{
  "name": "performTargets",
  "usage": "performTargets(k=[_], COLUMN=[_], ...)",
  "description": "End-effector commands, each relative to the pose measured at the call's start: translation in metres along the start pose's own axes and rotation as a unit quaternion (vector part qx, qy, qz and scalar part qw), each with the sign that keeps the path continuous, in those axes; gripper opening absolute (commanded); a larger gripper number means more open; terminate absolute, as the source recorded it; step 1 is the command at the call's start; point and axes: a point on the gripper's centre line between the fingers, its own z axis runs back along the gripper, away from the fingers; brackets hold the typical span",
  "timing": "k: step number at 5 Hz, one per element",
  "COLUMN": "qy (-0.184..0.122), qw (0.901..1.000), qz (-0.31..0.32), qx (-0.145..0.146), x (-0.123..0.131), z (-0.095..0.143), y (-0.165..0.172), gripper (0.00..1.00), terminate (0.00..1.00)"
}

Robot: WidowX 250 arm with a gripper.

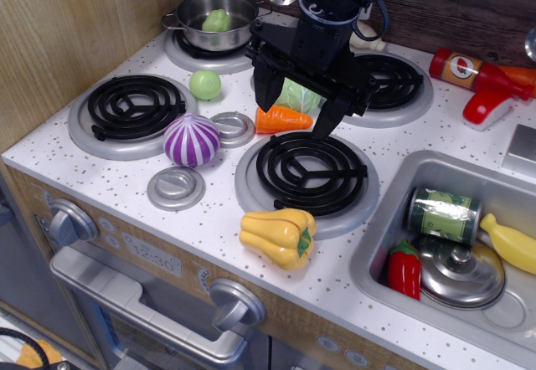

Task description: Take broccoli out of pan

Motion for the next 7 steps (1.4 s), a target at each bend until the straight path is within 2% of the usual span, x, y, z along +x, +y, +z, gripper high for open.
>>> performTargets(k=[1,3,4,6,7], qy=[0.000,-0.064,-0.106,-0.169,-0.202], qw=[1.0000,0.9956,0.9916,0.9846,0.9783], qz=[0.000,0.057,0.060,0.035,0.022], qx=[0.000,0.039,0.042,0.026,0.039], x=[0.000,0.037,0.067,0.119,0.135], z=[0.000,-0.014,-0.023,-0.041,-0.042], y=[0.000,0.068,0.110,0.159,0.172], gripper=[1.00,1.00,1.00,1.00,1.00], terminate=[0.00,0.00,0.00,0.00,0.00])
